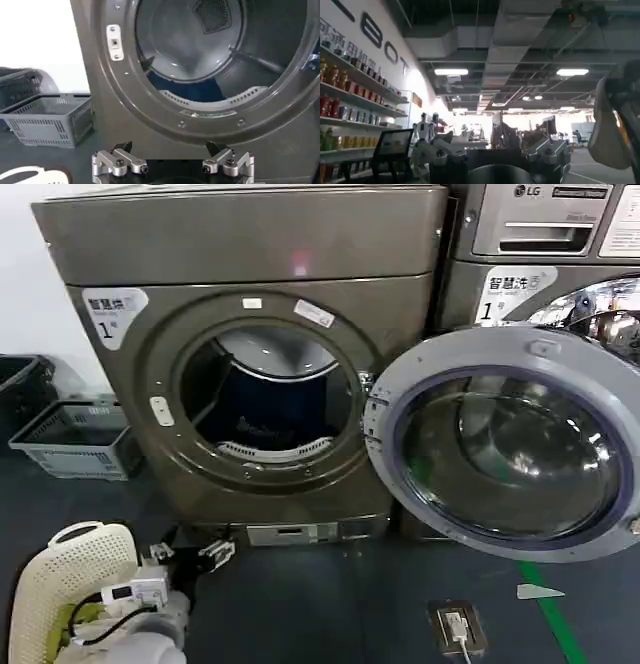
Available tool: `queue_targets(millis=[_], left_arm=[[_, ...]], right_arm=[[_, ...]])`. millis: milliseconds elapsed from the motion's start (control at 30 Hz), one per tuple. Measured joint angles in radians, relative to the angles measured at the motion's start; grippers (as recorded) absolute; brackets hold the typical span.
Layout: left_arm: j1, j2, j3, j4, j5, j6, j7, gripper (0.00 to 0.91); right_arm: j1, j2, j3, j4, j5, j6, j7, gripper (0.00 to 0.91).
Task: Grasp the clothes from the dryer.
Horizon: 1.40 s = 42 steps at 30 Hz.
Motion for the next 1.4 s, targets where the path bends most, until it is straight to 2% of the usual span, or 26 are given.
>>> queue_targets(millis=[733,1400], left_arm=[[0.007,-0.001,0.003,0.002,0.007,0.0,0.009,0.907],[0.005,0.006,0.007,-0.004,0.01,0.0,0.014,0.907]], right_arm=[[-0.005,0.008,0.004,-0.004,0.0,0.011,-0.005,0.907],[-0.011,0.014,0.007,-0.012,0.042,0.075,0.025,0.907]])
